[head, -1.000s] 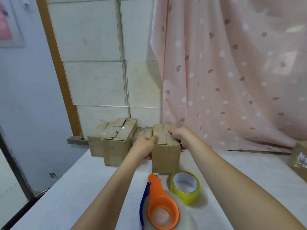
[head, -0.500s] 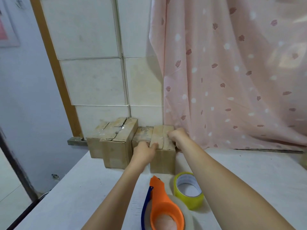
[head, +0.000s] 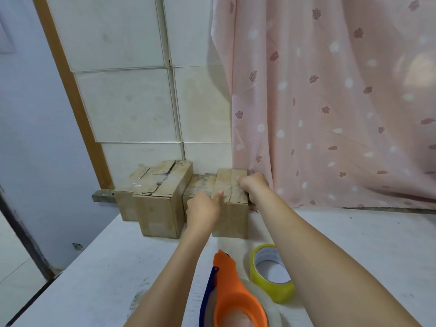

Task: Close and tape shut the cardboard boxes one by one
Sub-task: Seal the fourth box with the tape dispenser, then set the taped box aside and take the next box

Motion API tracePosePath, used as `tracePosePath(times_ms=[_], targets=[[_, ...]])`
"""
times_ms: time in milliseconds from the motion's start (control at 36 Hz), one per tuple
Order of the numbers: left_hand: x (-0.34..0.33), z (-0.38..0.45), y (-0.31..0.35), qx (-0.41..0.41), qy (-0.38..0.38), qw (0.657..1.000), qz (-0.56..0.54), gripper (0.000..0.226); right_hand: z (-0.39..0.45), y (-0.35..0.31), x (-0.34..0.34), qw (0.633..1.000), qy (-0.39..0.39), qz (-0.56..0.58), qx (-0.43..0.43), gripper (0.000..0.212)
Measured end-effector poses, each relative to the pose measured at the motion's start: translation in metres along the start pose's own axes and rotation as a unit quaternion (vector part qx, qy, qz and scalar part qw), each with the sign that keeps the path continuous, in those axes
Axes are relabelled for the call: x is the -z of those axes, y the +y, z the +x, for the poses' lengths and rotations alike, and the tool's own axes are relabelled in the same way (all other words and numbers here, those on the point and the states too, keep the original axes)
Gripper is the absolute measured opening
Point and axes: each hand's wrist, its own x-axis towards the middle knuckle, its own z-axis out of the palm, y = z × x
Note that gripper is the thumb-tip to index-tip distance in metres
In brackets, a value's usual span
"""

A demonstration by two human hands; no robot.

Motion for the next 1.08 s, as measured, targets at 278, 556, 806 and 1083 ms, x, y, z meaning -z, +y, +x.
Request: tracePosePath(times_ms=[278, 556, 806, 1083], targets=[[-0.003, 0.002, -0.001, -0.003, 0.001, 1.000, 0.009, 0.044, 0.013, 0.007, -0.008, 1.000, 0.000, 0.022, -0.005, 0.044], [0.016, -0.022, -0.001, 0.019, -0.041, 0.997, -0.064, 0.052, -0.029, 0.018, 0.023, 0.994, -0.033, 0.098, 0.033, 0.047], [0.018, -0.059, 0.020, -0.215, 0.036, 0.966, 0.140, 0.027, -0.093, 0.049, 0.090, 0.925, -0.008, -0.279, 0.259, 0.052], [-0.069, -0.127, 0.049, -0.344, -0.059, 0.878, 0.327, 0.042, -0.157, 0.107, 0.196, 0.796, 0.046, -0.530, 0.288, 0.053]])
